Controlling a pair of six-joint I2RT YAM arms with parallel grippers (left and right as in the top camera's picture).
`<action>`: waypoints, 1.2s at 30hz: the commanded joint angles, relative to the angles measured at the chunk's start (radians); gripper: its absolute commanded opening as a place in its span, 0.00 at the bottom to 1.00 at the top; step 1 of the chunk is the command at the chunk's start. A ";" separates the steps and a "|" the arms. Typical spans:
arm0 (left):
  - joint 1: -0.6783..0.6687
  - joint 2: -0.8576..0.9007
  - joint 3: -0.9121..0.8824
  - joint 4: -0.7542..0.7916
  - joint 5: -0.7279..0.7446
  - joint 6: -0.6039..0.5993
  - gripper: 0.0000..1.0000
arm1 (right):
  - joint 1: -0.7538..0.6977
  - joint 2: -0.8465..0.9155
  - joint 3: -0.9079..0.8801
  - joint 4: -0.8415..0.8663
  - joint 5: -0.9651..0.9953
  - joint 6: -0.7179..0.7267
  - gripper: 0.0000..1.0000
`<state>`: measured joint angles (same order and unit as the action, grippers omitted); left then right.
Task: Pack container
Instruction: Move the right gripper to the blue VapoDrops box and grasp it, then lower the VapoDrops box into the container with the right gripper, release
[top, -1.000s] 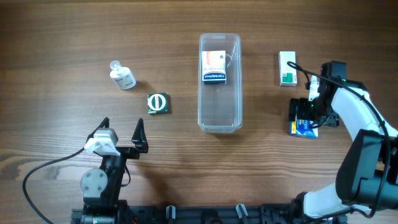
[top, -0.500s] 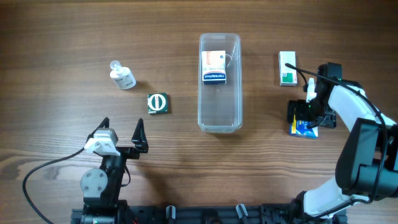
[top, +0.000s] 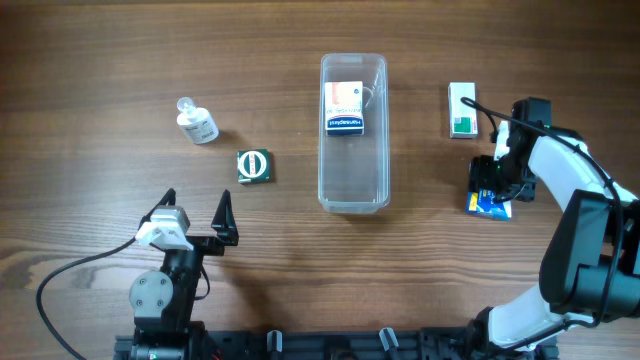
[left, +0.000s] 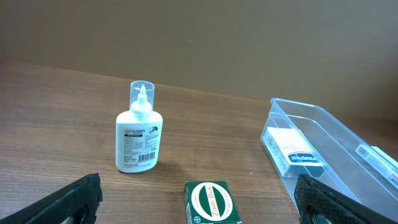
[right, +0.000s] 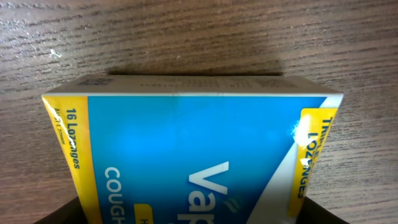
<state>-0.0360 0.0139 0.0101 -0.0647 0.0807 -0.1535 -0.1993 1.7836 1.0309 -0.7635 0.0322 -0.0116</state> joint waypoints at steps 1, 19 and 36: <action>0.008 -0.007 -0.004 -0.004 0.016 0.019 1.00 | 0.000 0.014 0.105 -0.052 -0.066 0.072 0.71; 0.008 -0.007 -0.004 -0.004 0.016 0.019 1.00 | 0.468 0.022 0.776 -0.221 -0.070 0.312 0.67; 0.008 -0.007 -0.004 -0.004 0.016 0.019 1.00 | 0.643 0.342 0.775 -0.021 0.057 0.408 0.70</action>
<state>-0.0360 0.0139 0.0101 -0.0647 0.0807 -0.1535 0.4248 2.1082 1.7905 -0.8059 0.0799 0.3786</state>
